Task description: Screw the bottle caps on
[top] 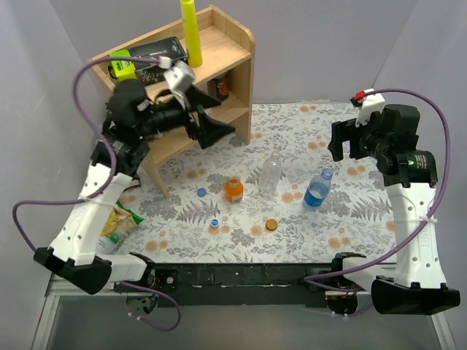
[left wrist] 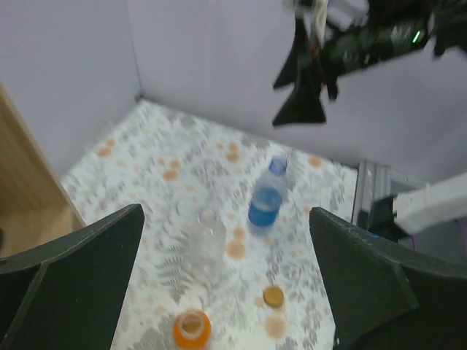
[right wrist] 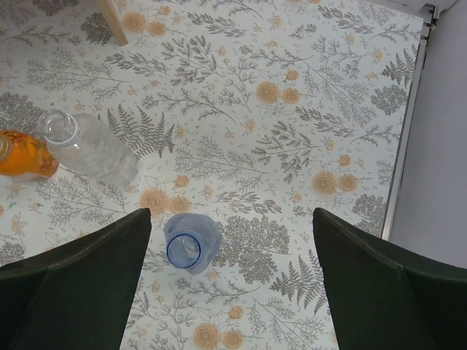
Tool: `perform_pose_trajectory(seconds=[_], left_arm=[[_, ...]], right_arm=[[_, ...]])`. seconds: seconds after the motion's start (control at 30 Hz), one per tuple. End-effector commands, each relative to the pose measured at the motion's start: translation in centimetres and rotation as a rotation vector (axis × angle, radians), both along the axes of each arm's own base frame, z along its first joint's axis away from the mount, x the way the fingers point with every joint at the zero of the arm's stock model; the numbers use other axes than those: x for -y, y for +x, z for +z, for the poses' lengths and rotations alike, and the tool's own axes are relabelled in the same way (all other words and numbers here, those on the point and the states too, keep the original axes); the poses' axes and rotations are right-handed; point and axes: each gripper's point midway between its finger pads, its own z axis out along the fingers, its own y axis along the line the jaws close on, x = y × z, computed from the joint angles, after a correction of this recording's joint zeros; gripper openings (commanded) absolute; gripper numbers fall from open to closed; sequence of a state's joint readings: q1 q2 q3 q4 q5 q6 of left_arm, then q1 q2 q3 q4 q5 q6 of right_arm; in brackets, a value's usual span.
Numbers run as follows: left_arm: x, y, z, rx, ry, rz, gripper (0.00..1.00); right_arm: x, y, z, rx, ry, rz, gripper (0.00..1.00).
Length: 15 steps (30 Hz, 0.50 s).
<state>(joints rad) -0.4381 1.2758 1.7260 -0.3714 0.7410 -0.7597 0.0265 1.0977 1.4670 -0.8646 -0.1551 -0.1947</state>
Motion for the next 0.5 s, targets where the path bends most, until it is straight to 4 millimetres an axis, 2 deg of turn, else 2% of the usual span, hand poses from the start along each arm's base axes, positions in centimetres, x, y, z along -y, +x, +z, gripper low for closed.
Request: perform_pose_trajectory(seconds=[0.0,0.03,0.07,0.1,0.13,0.17,0.2,0.27,0.33,0.37,0.4,0.43,0.47], left_arm=[[1.9,-3.8,-8.0,-0.038,0.181,-0.135,0.97],[1.6,-3.3,-9.9,0.02,0.257,-0.094,0.96],[1.3,-4.1,-10.4,0.058,0.284,-0.089,0.96],[1.2,-4.3,-13.0,0.043,0.335,-0.092,0.97],[0.7,-4.1,-14.3,0.05,0.374,-0.07,0.97],[0.0,-4.5,-14.5,0.09,0.391,-0.058,0.98],[-0.4,-4.6,-16.4,0.066,0.419,-0.054,0.98],[-1.3,-5.7,-17.2,0.052,0.431,-0.047,0.98],[-1.9,-6.6,-19.0,-0.008,0.443,-0.046,0.98],[-2.1,-7.1,-19.7,-0.04,0.438,-0.044,0.98],[-2.8,-7.8,-19.5,-0.032,0.42,-0.031,0.98],[-3.1,-7.9,-21.6,-0.078,0.437,-0.018,0.98],[-3.7,-7.7,-21.9,-0.093,0.438,0.027,0.98]], right_arm=[[-0.3,-1.0,3.2,0.114,-0.022,0.05,0.98],[-0.6,-1.2,3.1,0.113,-0.03,0.078,0.98],[-1.4,-1.8,3.4,0.124,-0.044,0.158,0.98],[-2.0,-2.1,3.5,0.126,-0.049,0.207,0.97],[-2.6,-2.6,3.7,0.133,-0.051,0.26,0.97],[-4.1,-3.8,4.3,0.158,-0.06,0.391,0.96],[-4.6,-4.4,4.6,0.174,-0.062,0.443,0.95],[-5.9,-5.2,5.5,0.196,-0.047,0.522,0.93],[-7.0,-5.1,5.4,0.158,-0.038,0.575,0.9],[-8.3,-5.8,5.1,0.136,-0.041,0.652,0.89],[-9.1,-5.6,4.9,0.126,-0.044,0.687,0.87],[-10.8,-6.3,4.6,0.123,-0.046,0.757,0.87],[-11.5,-6.3,4.2,0.119,-0.057,0.778,0.87]])
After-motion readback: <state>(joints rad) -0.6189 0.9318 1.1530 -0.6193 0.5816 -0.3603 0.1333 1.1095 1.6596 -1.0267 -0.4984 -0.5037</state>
